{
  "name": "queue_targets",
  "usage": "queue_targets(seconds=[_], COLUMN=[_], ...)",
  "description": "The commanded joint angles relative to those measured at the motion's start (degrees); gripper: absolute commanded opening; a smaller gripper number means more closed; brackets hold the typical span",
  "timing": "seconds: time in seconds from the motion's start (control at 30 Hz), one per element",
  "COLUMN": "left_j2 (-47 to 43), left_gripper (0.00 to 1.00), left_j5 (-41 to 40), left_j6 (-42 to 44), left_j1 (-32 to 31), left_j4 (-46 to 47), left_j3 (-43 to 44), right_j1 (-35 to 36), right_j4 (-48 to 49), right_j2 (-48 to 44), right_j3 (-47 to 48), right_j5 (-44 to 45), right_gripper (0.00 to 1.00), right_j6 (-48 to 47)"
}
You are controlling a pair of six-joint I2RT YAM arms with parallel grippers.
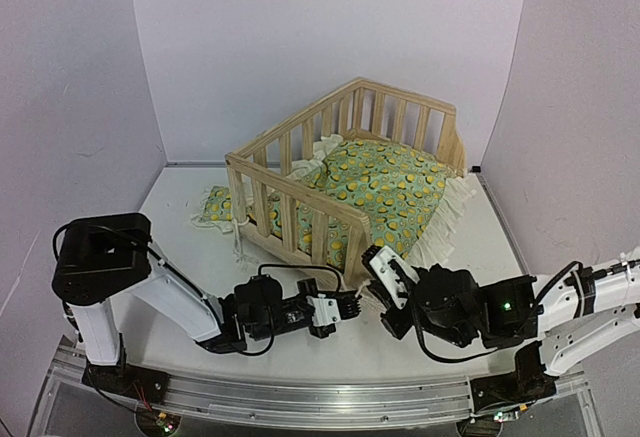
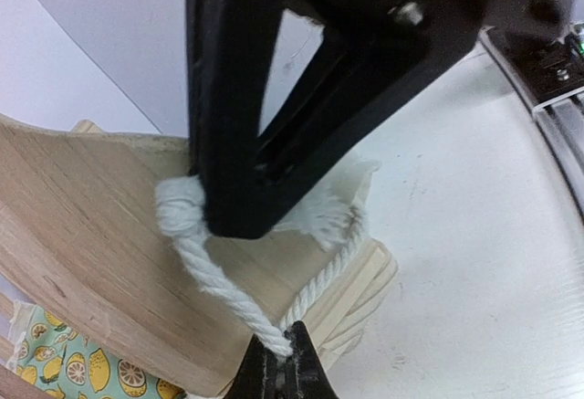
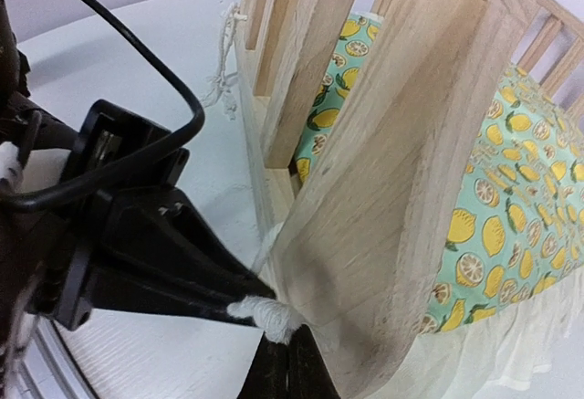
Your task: Set up the pet bed
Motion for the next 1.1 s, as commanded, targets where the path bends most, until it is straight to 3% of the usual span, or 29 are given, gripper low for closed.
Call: queue_targets(seconds=[0.0, 0.2, 0.33, 0.7, 0.77, 0.87, 1.07], left_j2=[-5.7, -9.0, -10.4, -12.4, -12.0, -11.3, -9.8], left_gripper=[0.00, 0.00, 0.00, 0.00, 0.00, 0.00, 0.00], left_j5=[9.1, 19.9, 21.8, 22.8, 22.4, 22.4, 21.9], left_j6=[-4.6, -10.5, -12.2, -15.6, -15.9, -16.4, -18.2], left_j1=[0.5, 3.2, 4.0, 4.6, 4.7, 4.9, 5.9], left_j4=[-6.3, -9.3, -9.5, -9.5, -9.6, -9.6, -10.1], left_j3=[-1.1, -2.3, -2.6, -2.0, -1.5, -0.8, 0.3], right_j1=[-1.8, -3.5, -3.5, -3.5, -3.5, -3.5, -3.5], right_j4=[9.7, 19.4, 21.5, 14.4, 10.3, 4.8, -5.8], right_j2=[1.8, 5.3, 7.0, 5.5, 5.0, 4.0, 2.3], right_j3=[2.3, -1.5, -3.9, -6.6, -5.0, -2.3, 2.7], right_j5=[4.4, 2.4, 1.8, -2.2, -3.4, -5.7, -10.6], right_gripper=[0.00, 0.00, 0.00, 0.00, 0.03, 0.19, 0.29], right_j6=[-11.5, -14.9, -13.2, 6.4, 10.1, 14.4, 18.7])
